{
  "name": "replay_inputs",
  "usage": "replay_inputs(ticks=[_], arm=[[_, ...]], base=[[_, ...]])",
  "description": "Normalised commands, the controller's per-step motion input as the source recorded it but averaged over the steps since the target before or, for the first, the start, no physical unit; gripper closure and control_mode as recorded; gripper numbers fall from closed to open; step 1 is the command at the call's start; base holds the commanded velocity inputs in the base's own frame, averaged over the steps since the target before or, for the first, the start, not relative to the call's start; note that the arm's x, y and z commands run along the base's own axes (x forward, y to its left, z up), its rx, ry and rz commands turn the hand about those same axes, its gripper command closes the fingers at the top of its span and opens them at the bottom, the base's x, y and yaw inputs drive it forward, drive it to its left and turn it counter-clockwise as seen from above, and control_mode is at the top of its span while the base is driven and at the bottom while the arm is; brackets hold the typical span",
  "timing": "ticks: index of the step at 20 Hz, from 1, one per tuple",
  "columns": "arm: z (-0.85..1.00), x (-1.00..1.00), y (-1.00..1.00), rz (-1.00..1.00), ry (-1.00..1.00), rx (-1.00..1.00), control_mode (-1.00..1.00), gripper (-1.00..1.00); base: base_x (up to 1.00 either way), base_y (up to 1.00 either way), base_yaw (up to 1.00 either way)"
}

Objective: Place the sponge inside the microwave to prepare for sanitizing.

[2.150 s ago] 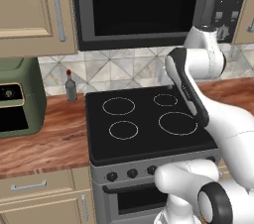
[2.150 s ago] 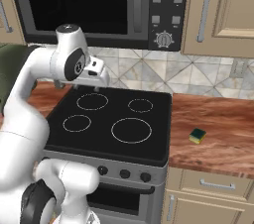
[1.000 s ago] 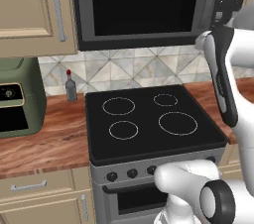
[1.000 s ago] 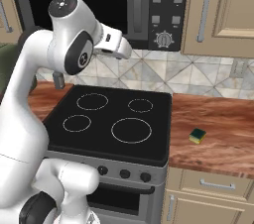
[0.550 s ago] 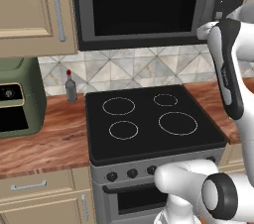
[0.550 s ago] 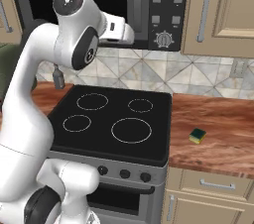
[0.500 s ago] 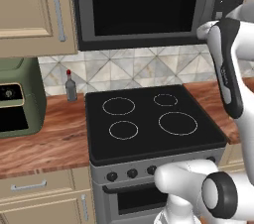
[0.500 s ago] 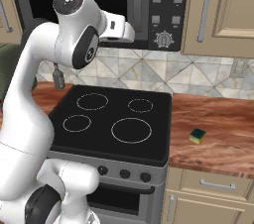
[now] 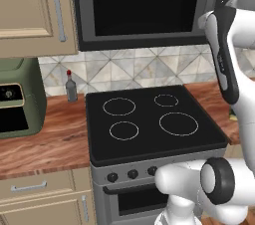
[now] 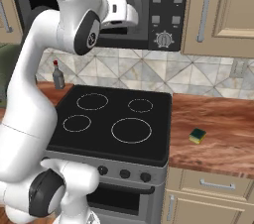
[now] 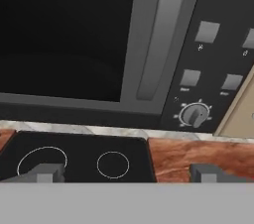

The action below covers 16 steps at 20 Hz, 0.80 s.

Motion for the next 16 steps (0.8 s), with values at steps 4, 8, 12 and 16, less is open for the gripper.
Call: replay_inputs(ticks=[4, 8, 12, 16], arm=[[0.05, 0.07, -0.22, 0.0, -0.13, 0.0, -1.0, -1.0], [0.0, 0.05, -0.1, 0.0, -0.09, 0.0, -1.0, -1.0], [0.0, 0.1, -0.19, 0.0, -0.01, 0.0, -1.0, -1.0], [0.0, 0.35, -0.24, 0.0, 0.0, 0.0, -1.0, -1.0]], base=[[0.0, 0.0, 0.0], [0.0, 0.0, 0.0], [0.0, 0.0, 0.0], [0.0, 0.0, 0.0]])
